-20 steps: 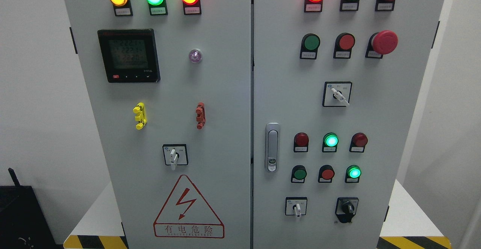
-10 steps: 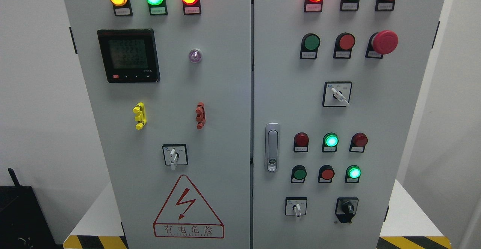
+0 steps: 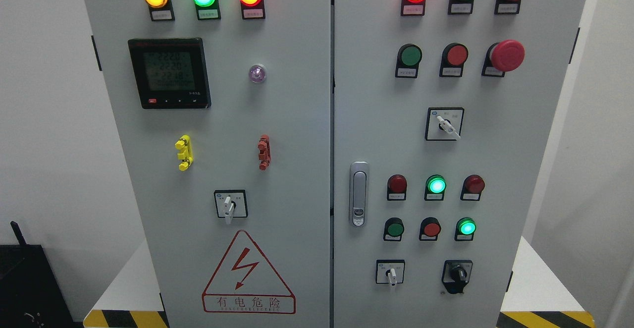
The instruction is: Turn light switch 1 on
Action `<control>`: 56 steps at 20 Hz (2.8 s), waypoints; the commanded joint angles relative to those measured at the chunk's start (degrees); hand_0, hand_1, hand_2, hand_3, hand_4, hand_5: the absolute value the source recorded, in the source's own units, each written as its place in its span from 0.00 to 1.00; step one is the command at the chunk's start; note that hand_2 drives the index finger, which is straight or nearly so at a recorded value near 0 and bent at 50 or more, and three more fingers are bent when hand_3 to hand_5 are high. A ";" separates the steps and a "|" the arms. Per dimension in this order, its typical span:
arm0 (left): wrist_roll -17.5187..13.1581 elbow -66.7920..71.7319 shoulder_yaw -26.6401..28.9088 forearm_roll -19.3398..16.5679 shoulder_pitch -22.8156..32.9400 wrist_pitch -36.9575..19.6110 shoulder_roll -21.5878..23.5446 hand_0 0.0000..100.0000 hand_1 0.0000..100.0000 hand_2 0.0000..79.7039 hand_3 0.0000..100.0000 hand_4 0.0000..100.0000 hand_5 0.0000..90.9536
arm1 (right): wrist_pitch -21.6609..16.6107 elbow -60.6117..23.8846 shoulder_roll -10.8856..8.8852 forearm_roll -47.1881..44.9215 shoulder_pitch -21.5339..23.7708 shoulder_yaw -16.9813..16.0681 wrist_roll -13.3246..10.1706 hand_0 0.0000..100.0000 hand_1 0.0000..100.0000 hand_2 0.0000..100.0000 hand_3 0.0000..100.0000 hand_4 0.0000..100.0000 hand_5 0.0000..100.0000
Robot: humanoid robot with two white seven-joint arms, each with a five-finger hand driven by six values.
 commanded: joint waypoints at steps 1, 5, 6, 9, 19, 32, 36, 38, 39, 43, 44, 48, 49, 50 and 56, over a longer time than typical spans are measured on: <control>0.38 -9.34 -0.93 0.74 -1.67 1.58 -0.07 0.43 0.44 0.46 0.60 0.77 0.79 | -0.02 0.00 0.00 0.00 0.01 0.01 0.00 0.30 0.00 0.00 0.00 0.00 0.00; 0.38 -10.83 -1.28 0.74 -2.99 3.86 -0.34 0.32 0.50 0.50 0.63 0.78 0.82 | -0.02 0.00 0.00 0.00 0.01 0.01 0.00 0.31 0.00 0.00 0.00 0.00 0.00; 0.56 -11.71 -1.54 0.65 -3.43 5.26 -0.42 0.29 0.51 0.50 0.63 0.78 0.82 | -0.02 0.00 0.00 0.00 0.01 0.01 0.00 0.31 0.00 0.00 0.00 0.00 0.00; 0.65 -13.73 -2.07 0.65 -5.26 9.83 -1.12 0.17 0.55 0.51 0.64 0.78 0.82 | -0.02 0.00 0.00 0.00 0.01 0.01 0.00 0.31 0.00 0.00 0.00 0.00 0.00; 3.72 -14.53 -4.18 0.39 -10.55 13.62 -3.06 0.01 0.65 0.56 0.67 0.80 0.81 | -0.02 0.00 0.00 0.00 0.01 0.01 0.00 0.31 0.00 0.00 0.00 0.00 0.00; 7.85 -14.70 -5.50 -0.58 -17.05 22.24 -6.66 0.00 0.64 0.61 0.72 0.85 0.86 | -0.02 0.00 0.00 0.00 -0.08 0.01 0.00 0.31 0.00 0.00 0.00 0.00 0.00; 7.85 -14.79 -5.50 -3.21 -17.93 22.59 -7.01 0.02 0.65 0.61 0.75 0.87 0.90 | -0.02 0.00 0.00 0.00 0.01 0.01 0.00 0.31 0.00 0.00 0.00 0.00 0.00; 7.85 -14.79 -5.50 -3.48 -18.63 24.07 -7.19 0.02 0.65 0.62 0.75 0.87 0.90 | -0.02 0.00 0.00 0.00 0.01 0.01 0.00 0.31 0.00 0.00 0.00 0.00 0.00; 7.85 -14.88 -5.50 -3.57 -19.07 24.86 -7.28 0.03 0.65 0.62 0.75 0.87 0.90 | -0.02 0.00 0.00 0.00 0.01 0.01 0.00 0.31 0.00 0.00 0.00 0.00 0.00; 7.94 -15.14 -5.50 -4.27 -20.13 26.80 -7.89 0.05 0.65 0.62 0.75 0.88 0.90 | -0.02 0.00 0.00 0.00 0.01 0.01 0.00 0.30 0.00 0.00 0.00 0.00 0.00; 7.94 -15.23 -5.50 -4.62 -20.56 27.07 -7.98 0.05 0.65 0.62 0.75 0.88 0.91 | -0.02 0.00 0.00 0.00 0.01 0.01 0.00 0.30 0.00 0.00 0.00 0.00 0.00; 7.94 -15.14 -5.50 -5.41 -21.44 27.33 -8.68 0.06 0.66 0.63 0.75 0.88 0.91 | -0.02 0.00 0.00 0.00 0.01 0.01 0.00 0.30 0.00 0.00 0.00 0.00 0.00; 7.94 -15.14 -5.50 -5.41 -21.80 27.59 -8.68 0.07 0.66 0.63 0.75 0.88 0.91 | -0.02 0.00 0.00 0.00 0.01 0.01 0.00 0.30 0.00 0.00 0.00 0.00 0.00; 7.94 -15.14 -5.50 -5.50 -22.32 28.21 -8.68 0.07 0.66 0.63 0.75 0.88 0.91 | -0.02 0.00 0.00 0.00 0.01 0.01 0.00 0.30 0.00 0.00 0.00 0.00 0.00; 10.22 -15.14 -5.59 -5.41 -24.00 29.71 -8.77 0.09 0.66 0.63 0.75 0.88 0.90 | -0.02 0.00 0.00 0.00 0.01 -0.08 0.00 0.30 0.00 0.00 0.00 0.00 0.00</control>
